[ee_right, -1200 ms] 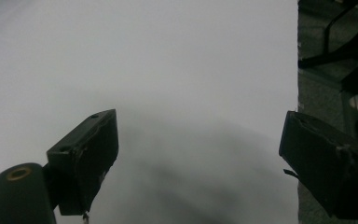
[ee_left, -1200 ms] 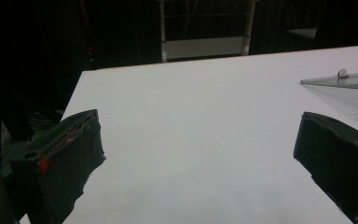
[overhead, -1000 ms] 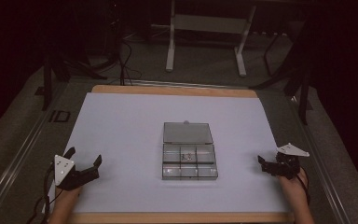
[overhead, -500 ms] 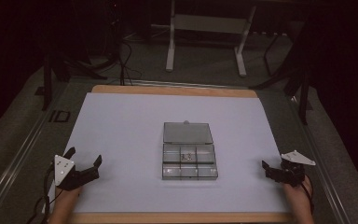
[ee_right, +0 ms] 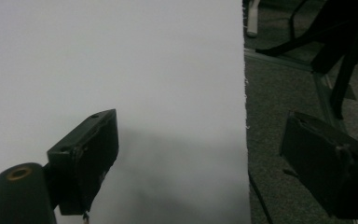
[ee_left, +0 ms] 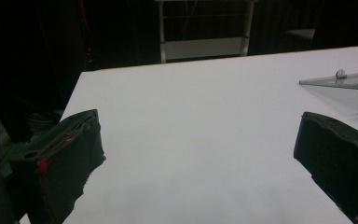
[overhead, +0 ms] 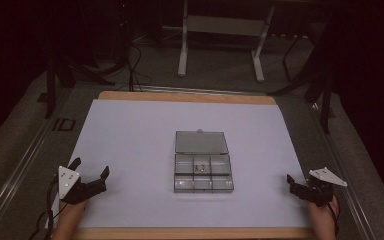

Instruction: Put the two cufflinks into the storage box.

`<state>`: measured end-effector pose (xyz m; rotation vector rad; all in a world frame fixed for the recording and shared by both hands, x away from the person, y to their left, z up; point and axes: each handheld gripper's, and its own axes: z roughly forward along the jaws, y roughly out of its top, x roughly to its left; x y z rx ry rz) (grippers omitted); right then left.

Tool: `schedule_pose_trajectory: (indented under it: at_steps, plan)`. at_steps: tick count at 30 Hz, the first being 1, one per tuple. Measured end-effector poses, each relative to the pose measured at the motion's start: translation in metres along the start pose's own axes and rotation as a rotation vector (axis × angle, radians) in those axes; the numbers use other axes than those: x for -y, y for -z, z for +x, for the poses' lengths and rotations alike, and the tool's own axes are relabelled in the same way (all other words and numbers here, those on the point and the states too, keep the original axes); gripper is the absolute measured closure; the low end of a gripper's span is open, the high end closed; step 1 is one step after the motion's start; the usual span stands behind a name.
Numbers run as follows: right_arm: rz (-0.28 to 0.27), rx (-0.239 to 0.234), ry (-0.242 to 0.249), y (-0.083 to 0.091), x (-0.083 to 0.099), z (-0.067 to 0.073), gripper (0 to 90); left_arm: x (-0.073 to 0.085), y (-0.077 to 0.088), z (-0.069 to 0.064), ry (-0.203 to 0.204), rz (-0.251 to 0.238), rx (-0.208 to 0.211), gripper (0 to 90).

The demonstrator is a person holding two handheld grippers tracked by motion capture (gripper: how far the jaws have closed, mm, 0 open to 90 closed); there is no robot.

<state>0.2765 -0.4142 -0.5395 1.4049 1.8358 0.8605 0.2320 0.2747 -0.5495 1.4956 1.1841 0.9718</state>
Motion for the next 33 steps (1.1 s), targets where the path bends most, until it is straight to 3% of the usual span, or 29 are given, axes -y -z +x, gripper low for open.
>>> schedule_pose_trajectory:
  at_steps: [2,9,17,21,33]
  plan:
    - [0.001,-0.015,-0.016,0.0011,0.0017,-0.0008,11.9,0.0,0.0,0.0,0.0,0.0,0.0,1.7]
    - [-0.02,0.022,-0.032,0.0031,0.004,-0.0004,12.0,0.0,0.0001,-0.0002,-0.001,-0.001,-0.001,1.7]
    - [0.005,0.064,-0.002,0.0,0.0039,0.0044,12.0,0.0001,0.0003,-0.0004,-0.001,-0.002,-0.002,1.7]
    - [-0.008,0.084,-0.003,0.0008,0.0047,0.005,12.0,0.0001,0.0003,-0.0002,0.0,-0.002,-0.002,1.7]
    - [0.006,0.092,0.011,-0.0008,0.0047,0.0065,12.2,0.0,0.0002,0.0002,0.003,0.0,0.0,1.7]
